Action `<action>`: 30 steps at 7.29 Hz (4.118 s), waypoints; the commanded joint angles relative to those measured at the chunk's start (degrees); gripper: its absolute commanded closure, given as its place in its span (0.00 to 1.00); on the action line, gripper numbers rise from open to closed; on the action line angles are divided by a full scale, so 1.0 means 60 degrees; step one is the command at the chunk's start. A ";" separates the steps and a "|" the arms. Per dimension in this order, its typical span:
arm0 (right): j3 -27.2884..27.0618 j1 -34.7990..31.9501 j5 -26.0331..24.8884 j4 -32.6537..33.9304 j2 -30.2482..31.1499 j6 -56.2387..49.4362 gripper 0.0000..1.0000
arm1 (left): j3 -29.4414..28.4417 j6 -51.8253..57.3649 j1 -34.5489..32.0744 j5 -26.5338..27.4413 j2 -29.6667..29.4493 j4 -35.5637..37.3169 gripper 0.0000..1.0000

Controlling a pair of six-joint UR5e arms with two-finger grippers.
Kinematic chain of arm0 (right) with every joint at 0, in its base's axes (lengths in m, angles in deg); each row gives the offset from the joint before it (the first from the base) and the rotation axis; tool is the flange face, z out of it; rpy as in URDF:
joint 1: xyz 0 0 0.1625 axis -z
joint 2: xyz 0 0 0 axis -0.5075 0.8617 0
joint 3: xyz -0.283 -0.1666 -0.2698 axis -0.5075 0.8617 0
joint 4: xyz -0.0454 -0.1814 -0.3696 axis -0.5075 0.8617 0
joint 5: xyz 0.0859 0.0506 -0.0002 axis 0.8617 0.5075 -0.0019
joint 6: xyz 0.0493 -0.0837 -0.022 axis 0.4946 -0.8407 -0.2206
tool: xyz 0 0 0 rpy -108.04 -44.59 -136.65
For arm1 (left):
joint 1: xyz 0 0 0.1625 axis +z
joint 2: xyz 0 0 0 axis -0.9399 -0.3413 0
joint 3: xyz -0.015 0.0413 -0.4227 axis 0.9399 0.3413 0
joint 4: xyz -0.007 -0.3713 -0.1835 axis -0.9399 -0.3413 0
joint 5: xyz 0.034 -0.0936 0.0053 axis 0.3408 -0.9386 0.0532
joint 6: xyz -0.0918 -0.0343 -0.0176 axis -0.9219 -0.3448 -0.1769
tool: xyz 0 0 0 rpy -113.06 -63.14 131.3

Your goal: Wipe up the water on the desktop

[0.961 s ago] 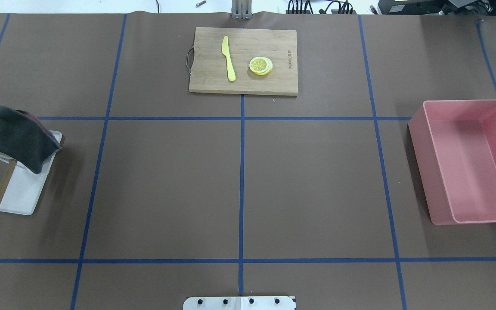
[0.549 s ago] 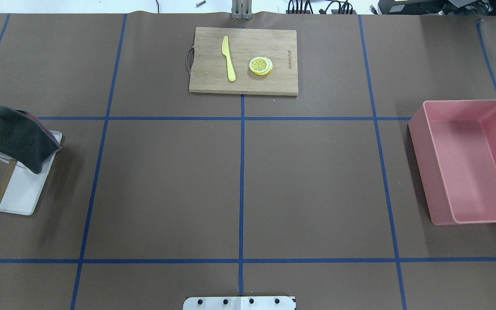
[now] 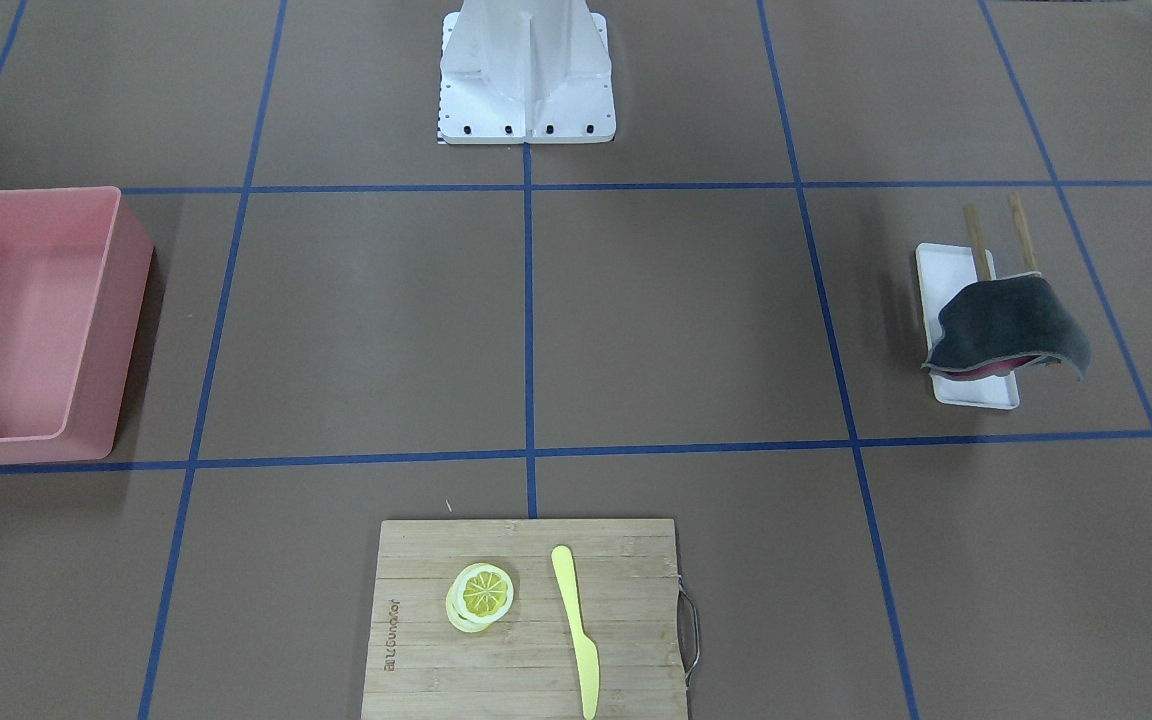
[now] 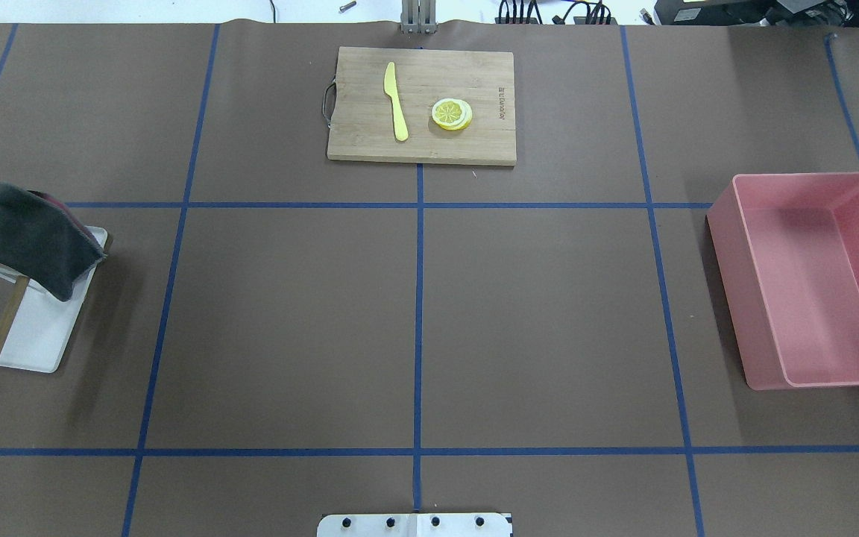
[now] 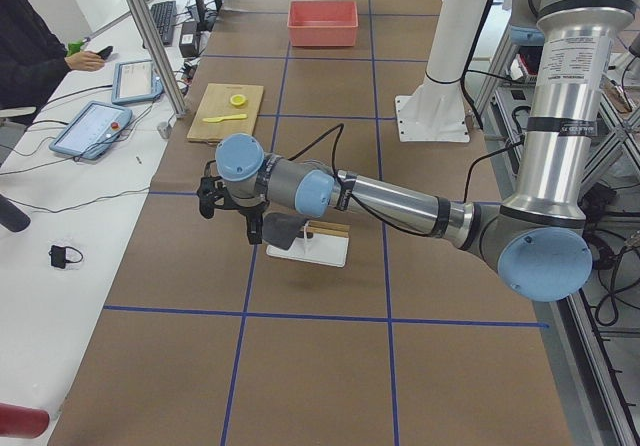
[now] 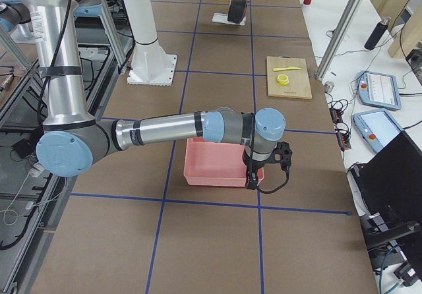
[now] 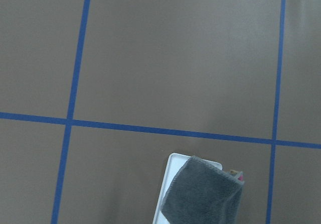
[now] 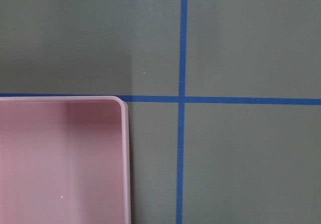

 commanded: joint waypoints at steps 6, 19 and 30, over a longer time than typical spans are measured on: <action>-0.0033 -0.0008 0.0177 -0.0390 0.0152 0.0051 0.00 | -0.1823 -0.1277 0.1424 0.0476 -0.0083 -0.3173 0.02; -0.0032 -0.0008 0.0294 -0.0317 0.0079 0.0066 0.00 | -0.1313 -0.1233 0.1763 0.0345 0.0136 -0.3628 1.00; -0.2259 0.0807 0.0895 -0.0522 -0.0985 0.0080 0.00 | -0.0476 -0.7521 -0.0407 -0.1742 -0.2364 -0.3027 1.00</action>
